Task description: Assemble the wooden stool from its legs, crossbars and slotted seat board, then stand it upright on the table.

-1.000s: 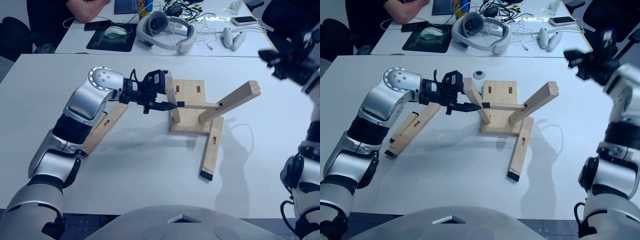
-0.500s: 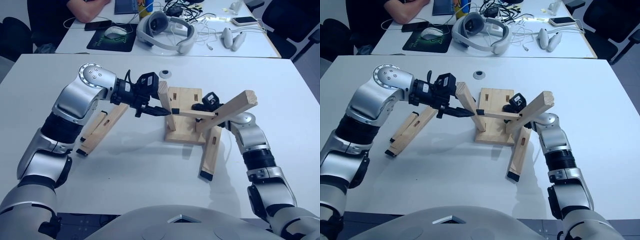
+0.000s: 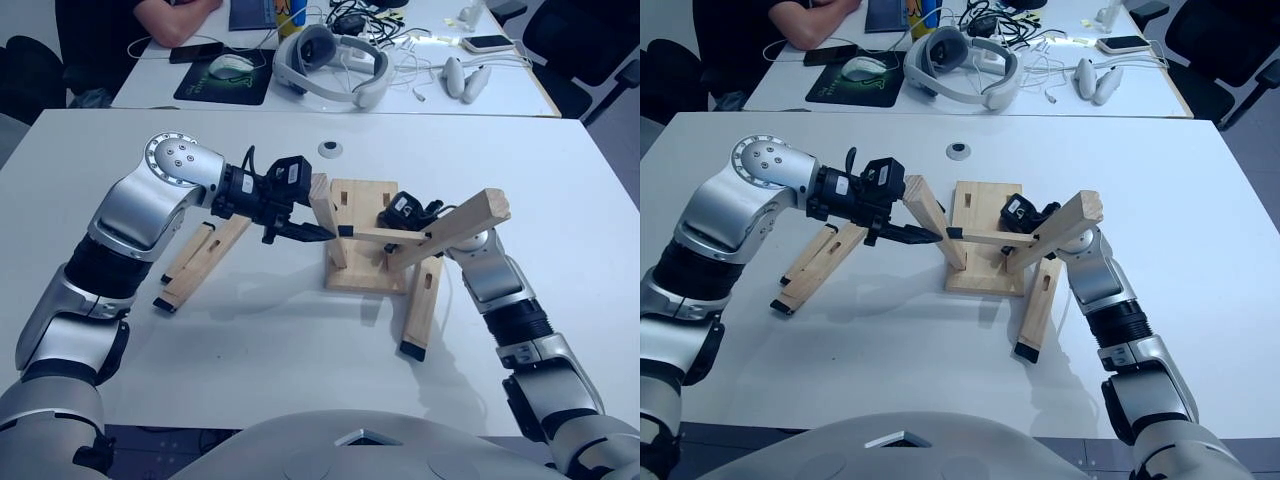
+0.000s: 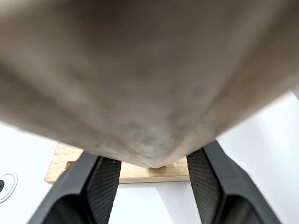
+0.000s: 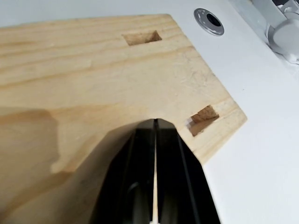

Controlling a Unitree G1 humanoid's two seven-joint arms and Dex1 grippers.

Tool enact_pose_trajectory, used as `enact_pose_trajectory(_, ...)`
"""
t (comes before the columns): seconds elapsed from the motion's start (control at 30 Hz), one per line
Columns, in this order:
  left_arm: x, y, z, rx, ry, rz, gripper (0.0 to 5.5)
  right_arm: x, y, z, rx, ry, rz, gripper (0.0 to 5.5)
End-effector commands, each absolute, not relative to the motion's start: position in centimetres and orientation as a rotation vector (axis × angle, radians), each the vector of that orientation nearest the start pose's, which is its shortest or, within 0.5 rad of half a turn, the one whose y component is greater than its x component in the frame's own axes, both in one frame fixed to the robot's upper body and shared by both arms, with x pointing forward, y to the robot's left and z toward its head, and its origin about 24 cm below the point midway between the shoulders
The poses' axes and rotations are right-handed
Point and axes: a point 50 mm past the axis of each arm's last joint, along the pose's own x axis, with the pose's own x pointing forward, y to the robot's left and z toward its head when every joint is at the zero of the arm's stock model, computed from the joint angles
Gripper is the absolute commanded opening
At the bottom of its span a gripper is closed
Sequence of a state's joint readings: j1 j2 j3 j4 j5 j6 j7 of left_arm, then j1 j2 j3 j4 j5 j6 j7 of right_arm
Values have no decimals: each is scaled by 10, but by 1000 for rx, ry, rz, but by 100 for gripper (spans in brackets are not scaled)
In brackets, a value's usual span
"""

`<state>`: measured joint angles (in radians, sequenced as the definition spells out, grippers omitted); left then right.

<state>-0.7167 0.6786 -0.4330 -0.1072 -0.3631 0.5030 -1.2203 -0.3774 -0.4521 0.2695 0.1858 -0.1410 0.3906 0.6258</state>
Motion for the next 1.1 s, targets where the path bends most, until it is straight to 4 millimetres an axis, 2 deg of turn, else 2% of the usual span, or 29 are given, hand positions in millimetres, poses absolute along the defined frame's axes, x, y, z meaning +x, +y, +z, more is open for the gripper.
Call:
enact_pose_trajectory(0.03, 271, 120, 108, 550, 563, -1556, 203, 280, -156, 4, -539, 650, 722, 0)
enact_pose_trajectory(0.2, 270, 141, 101, 505, 585, -1489, 203, 284, -161, 2, -485, 649, 680, 0)
enact_pose_trajectory(0.47, 274, 143, 108, 417, 555, -1447, 203, 279, -162, -9, -454, 689, 690, 0)
enact_pose_trajectory(0.67, 274, 142, 117, 330, 527, -1448, 310, 274, -164, -16, -461, 716, 704, 0)
enact_pose_trajectory(0.83, 274, 152, 119, 371, 513, -1407, 386, 275, -164, -16, -456, 713, 710, 0)
enact_pose_trajectory(0.97, 274, 169, 113, 443, 531, -1331, 386, 276, -160, -15, -436, 691, 719, 0)
enact_pose_trajectory(1.1, 267, 187, 100, 447, 578, -1235, 386, 281, -143, -14, -443, 674, 759, 0)
